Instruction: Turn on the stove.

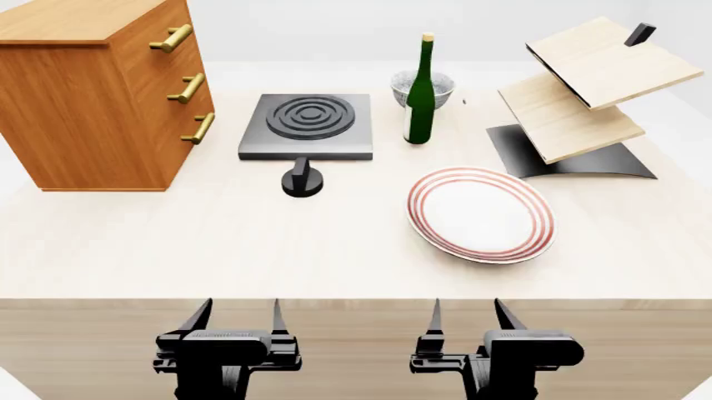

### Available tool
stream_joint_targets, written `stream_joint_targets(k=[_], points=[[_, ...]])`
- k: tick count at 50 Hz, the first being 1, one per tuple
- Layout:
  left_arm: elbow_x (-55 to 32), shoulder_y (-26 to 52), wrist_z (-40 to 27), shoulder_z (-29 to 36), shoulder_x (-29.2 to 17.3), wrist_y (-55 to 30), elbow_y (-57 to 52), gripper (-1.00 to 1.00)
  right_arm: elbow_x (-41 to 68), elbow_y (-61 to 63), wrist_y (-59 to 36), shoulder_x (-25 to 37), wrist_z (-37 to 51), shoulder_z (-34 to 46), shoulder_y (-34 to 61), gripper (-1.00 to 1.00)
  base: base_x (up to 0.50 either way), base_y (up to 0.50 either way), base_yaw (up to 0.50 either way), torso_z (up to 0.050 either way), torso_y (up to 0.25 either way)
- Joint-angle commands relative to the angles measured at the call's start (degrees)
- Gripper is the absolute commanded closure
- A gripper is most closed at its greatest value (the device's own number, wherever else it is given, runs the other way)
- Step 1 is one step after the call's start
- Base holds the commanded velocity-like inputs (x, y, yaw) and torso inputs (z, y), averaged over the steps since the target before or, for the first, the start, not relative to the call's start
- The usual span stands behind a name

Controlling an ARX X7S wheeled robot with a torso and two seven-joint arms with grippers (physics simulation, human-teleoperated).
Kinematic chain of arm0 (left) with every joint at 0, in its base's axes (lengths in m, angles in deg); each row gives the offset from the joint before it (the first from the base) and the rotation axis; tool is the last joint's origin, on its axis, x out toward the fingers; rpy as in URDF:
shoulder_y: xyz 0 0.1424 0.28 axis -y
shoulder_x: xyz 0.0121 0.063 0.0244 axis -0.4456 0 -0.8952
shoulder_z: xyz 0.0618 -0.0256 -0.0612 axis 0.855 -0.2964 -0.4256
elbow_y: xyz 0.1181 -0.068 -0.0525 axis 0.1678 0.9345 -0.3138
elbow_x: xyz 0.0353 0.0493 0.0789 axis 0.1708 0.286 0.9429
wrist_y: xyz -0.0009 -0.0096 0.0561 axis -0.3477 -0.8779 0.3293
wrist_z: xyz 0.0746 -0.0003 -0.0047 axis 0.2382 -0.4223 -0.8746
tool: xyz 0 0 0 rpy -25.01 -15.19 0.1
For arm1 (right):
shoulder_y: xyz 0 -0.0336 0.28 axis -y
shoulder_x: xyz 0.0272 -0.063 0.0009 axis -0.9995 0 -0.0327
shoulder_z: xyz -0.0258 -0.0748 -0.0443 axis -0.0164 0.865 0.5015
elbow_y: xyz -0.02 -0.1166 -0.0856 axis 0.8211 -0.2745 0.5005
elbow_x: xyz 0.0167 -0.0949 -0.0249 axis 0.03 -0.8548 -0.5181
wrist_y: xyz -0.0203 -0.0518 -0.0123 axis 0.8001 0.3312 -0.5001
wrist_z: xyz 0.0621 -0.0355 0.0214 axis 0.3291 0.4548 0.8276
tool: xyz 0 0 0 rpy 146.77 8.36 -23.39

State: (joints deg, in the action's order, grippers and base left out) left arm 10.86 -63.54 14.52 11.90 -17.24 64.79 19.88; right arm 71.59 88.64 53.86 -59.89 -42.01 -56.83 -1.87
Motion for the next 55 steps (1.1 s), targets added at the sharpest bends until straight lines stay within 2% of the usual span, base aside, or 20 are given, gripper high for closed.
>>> stream_joint_targets(k=[1,7,11,14,17,21,22,27,34,42,49,55], points=[[-0.64,-0.36,-0.75,0.73,-0.65,-0.85,-1.21,-1.0,1.43,1.07,-0.73,1.45,1.88,1.85,-0.3,-1.0,0.0,0.0,0.0,0.0,0.0],[-0.13,1.08,-3.06,2.79,-1.97,-3.09,1.8,-1.0,0.91,0.53,0.46,2.67,2.8,3.53,-0.27,-1.0,0.0,0.0,0.0,0.0,0.0],[-2.24,1.45,-1.81,3.57,-2.6,-4.11,1.89,-1.0,3.24,-1.15,-4.92,2.53,3.49,2.92,1.54,-1.0,0.0,0.0,0.0,0.0,0.0],[-1.18,3.26,-4.69,3.21,-2.67,-9.69,2.2,-1.0,4.34,-1.06,-7.15,2.94,4.12,2.46,2.55,-1.0,0.0,0.0,0.0,0.0,0.0],[-1.13,4.09,-4.11,3.79,-4.03,-15.49,-3.59,-1.0,2.11,5.35,-11.5,3.76,6.27,3.19,2.34,-1.0,0.0,0.0,0.0,0.0,0.0],[-2.95,4.54,-2.27,4.34,-5.37,-26.05,-15.47,-1.0,3.38,19.49,-24.25,5.12,5.44,3.77,3.02,-1.0,0.0,0.0,0.0,0.0,0.0],[-5.01,5.9,-1.8,3.21,-5.41,-32.04,-19.85,-1.0,5.21,24.43,-29.33,5.44,4.86,3.03,4.32,-1.0,0.0,0.0,0.0,0.0,0.0],[-7.7,9.31,-1.25,1.89,-6.73,-41.53,-28.33,-1.0,7.77,33.75,-41.35,6.52,4.96,2.3,8.45,-1.0,0.0,0.0,0.0,0.0,0.0],[-13.53,12.77,-1.02,-2.2,-6.91,-55.43,-40.18,-1.0,12.22,41.33,-53.31,6.59,4.84,-0.17,12.43,-1.0,0.0,0.0,0.0,0.0,0.0],[-16.36,15.27,-1.0,-3.57,-7.02,-61.13,-45.07,-1.0,13.76,44.96,-56.05,6.87,5.48,-1.85,13.81,-1.0,0.0,0.0,0.0,0.0,0.0],[-16.54,14.94,-1.29,-3.49,-7.27,-60.0,-45.23,-1.0,15.07,44.42,-53.68,6.15,5.2,-3.25,12.78,-1.0,0.0,0.0,0.0,0.0,0.0],[-16.64,14.89,-1.59,-3.4,-7.44,-59.31,-44.67,-1.0,17.59,43.58,-52.14,5.47,4.19,-5.11,12.3,-1.0,0.47,0.0,0.0,0.0,0.0]])
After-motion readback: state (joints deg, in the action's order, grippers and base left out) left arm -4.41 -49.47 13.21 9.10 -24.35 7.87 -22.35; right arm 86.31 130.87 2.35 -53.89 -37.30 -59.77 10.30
